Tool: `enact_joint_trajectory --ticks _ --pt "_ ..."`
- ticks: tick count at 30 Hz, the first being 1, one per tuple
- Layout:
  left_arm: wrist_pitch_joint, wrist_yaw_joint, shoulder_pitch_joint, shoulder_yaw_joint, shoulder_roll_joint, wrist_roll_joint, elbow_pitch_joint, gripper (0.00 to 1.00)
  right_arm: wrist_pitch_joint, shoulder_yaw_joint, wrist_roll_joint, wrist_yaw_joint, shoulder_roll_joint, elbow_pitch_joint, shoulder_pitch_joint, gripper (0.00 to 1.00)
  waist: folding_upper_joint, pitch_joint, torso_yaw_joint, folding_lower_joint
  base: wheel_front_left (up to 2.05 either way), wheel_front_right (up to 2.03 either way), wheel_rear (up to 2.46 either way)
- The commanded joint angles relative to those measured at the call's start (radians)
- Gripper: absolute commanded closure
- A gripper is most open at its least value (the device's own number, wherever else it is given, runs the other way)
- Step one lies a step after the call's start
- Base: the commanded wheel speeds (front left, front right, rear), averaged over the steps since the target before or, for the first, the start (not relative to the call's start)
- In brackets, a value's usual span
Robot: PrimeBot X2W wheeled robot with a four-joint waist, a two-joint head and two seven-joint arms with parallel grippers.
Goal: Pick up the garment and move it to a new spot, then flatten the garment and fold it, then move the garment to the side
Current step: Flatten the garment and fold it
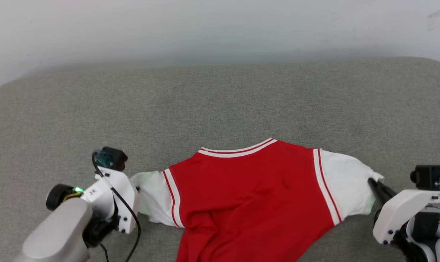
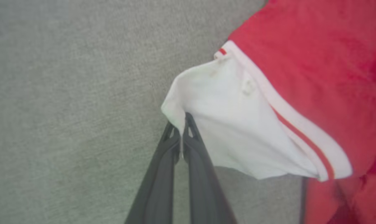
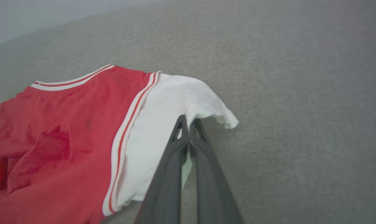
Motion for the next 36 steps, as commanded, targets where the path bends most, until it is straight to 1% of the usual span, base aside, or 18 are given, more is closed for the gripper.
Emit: enact_joint_trajectory --ticks 1,4,10,13,15,19,22,26,29,36 --pt "-0.029 0.014 -0.025 0.019 0.008 0.009 -0.008 1.0 -0.011 -0.01 -0.014 -0.001 -0.01 -0.006 -0.03 1.0 0.0 -0.004 0.003 -0.0002 0.0 0.0 0.0" --pt "-0.088 0.041 -0.064 0.051 0.018 0.025 -0.022 1.0 -0.012 -0.025 -0.038 -0.001 -0.024 0.006 -0.084 1.0 0.0 -0.01 0.007 -0.0002 0.0 0.0 0.0" --pt "-0.167 0.055 -0.187 0.088 0.011 0.062 -0.012 1.0 -0.01 -0.041 -0.062 -0.001 -0.042 0.067 -0.24 1.0 0.0 -0.002 0.014 -0.0002 0.0 0.0 0.0" --pt "-0.206 0.056 -0.273 0.108 -0.014 0.071 0.022 1.0 -0.022 -0.051 -0.071 -0.001 -0.046 0.115 -0.343 1.0 0.0 0.019 0.018 -0.0002 0.0 0.0 0.0" --pt "-0.231 0.064 -0.327 0.121 -0.026 0.078 0.049 1.0 -0.034 -0.043 -0.082 -0.001 -0.045 0.151 -0.416 1.0 0.0 0.033 0.015 -0.0002 0.0 0.0 0.0" --pt "-0.285 0.067 -0.451 0.155 -0.045 0.084 0.106 1.0 -0.066 -0.02 -0.098 -0.001 -0.046 0.227 -0.578 1.0 0.0 0.07 0.009 -0.0002 0.0 0.0 0.0" --pt "-0.328 0.057 -0.549 0.19 -0.055 0.073 0.151 1.0 -0.094 0.001 -0.104 -0.001 -0.05 0.289 -0.709 1.0 0.0 0.107 0.004 -0.0002 0.0 0.0 0.0" --pt "-0.397 0.049 -0.698 0.228 -0.046 0.086 0.212 1.0 -0.141 0.019 -0.114 -0.001 -0.053 0.373 -0.89 1.0 0.0 0.163 -0.003 -0.0002 0.0 0.0 0.0" --pt "-0.454 0.04 -0.802 0.258 -0.051 0.083 0.25 1.0 -0.183 0.026 -0.126 -0.001 -0.049 0.442 -1.025 1.0 0.0 0.201 -0.009 -0.0002 0.0 0.0 0.0" --pt "-0.548 0.02 -1.009 0.288 -0.03 0.108 0.322 1.0 -0.293 0.038 -0.164 -0.001 -0.041 0.57 -1.307 1.0 0.0 0.283 -0.024 -0.0002 0.0 0.0 0.0"
